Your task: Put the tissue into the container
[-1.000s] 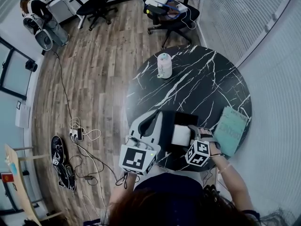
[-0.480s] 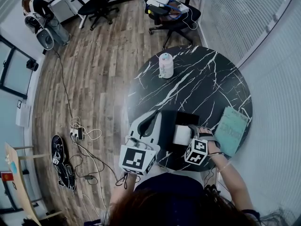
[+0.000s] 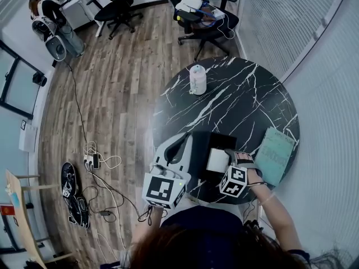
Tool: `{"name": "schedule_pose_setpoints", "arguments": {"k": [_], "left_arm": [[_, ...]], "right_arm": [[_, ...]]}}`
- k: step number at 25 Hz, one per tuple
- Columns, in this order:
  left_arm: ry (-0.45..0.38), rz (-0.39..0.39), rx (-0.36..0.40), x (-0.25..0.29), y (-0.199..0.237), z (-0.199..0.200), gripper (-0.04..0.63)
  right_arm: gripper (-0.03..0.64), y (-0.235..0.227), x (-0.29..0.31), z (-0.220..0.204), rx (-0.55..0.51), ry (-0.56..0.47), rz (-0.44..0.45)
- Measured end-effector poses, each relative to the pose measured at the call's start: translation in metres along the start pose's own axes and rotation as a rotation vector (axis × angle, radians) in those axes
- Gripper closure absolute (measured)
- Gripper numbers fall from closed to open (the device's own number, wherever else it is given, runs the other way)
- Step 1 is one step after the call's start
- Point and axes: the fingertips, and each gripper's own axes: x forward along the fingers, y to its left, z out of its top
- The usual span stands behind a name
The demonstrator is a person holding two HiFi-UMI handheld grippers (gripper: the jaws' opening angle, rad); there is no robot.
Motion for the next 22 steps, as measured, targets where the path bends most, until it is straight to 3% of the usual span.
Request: {"name": "schedule_pose_setpoints", "arguments": {"k": [9,22], "left_arm": [[-0.014,-0.017,0.014,-0.007,-0.008,0.005,0.568],[-0.027,-0.050,0.015,-0.025,-0.019,0.010,0.568]], "right_arm": [[0.181,0.002,-0.011,0.002,0.100,-0.033,-0.017],[0.181,-0.004,-0.041,0.011,0.251,-0.109,-0.121]]}}
